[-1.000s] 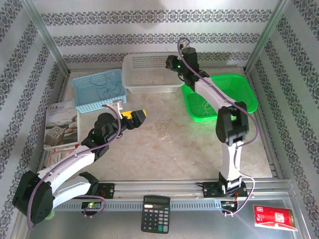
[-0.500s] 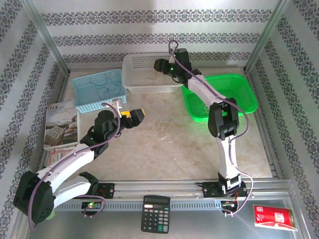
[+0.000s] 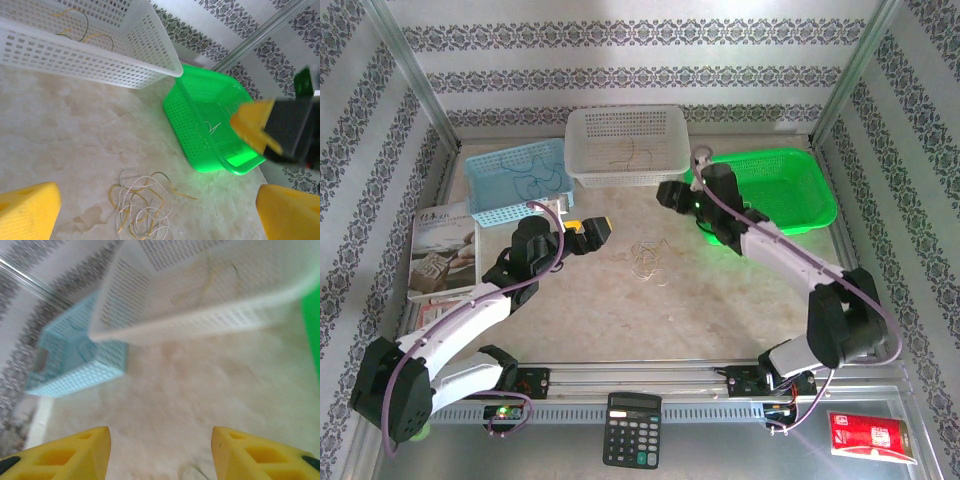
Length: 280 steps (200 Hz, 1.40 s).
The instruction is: Untangle the cables
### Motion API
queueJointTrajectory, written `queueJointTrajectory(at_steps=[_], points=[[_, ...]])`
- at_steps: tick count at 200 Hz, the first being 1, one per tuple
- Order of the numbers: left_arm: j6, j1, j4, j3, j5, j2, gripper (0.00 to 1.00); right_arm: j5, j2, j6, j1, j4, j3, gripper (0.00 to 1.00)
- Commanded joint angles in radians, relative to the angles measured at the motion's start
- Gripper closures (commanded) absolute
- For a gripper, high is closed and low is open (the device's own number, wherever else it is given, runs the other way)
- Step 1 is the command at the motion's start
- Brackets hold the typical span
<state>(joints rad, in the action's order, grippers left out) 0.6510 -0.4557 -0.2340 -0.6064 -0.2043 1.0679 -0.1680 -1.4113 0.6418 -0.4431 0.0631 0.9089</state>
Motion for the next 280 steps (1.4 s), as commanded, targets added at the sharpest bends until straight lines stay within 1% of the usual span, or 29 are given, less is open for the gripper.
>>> queueJointTrajectory(at_steps=[1,22,50,84,118,136,169,213,280], points=[[0.007,0.013,0.048,-0.026,0.001,-0.003,0.00,0.109,0.090,0.051,-0.033,0.051,-0.124,0.44],[0.016,0.013,0.055,-0.021,-0.012,0.001,0.00,0.190,0.125,0.091,-0.056,0.060,-0.219,0.44],[0.015,0.013,0.047,-0.013,-0.043,0.006,0.00,0.250,0.104,0.140,-0.074,0.096,-0.297,0.44],[0.019,0.014,0.050,-0.002,-0.052,0.003,0.00,0.308,0.024,0.140,-0.108,0.115,-0.293,0.45],[0.033,0.013,0.036,0.009,-0.074,0.009,0.00,0.375,-0.058,0.148,-0.124,0.117,-0.265,0.55],[0.043,0.013,0.011,0.022,-0.085,0.013,0.00,0.402,-0.091,0.160,-0.124,0.121,-0.254,0.57],[0.056,0.013,-0.004,0.028,-0.100,0.028,0.00,0.404,-0.139,0.149,-0.124,0.127,-0.220,0.58],[0.058,0.013,-0.022,0.025,-0.115,0.050,0.00,0.386,-0.197,0.144,-0.118,0.126,-0.179,0.62],[0.060,0.014,-0.029,0.022,-0.121,0.051,0.00,0.386,-0.254,0.167,-0.114,0.141,-0.186,0.63]])
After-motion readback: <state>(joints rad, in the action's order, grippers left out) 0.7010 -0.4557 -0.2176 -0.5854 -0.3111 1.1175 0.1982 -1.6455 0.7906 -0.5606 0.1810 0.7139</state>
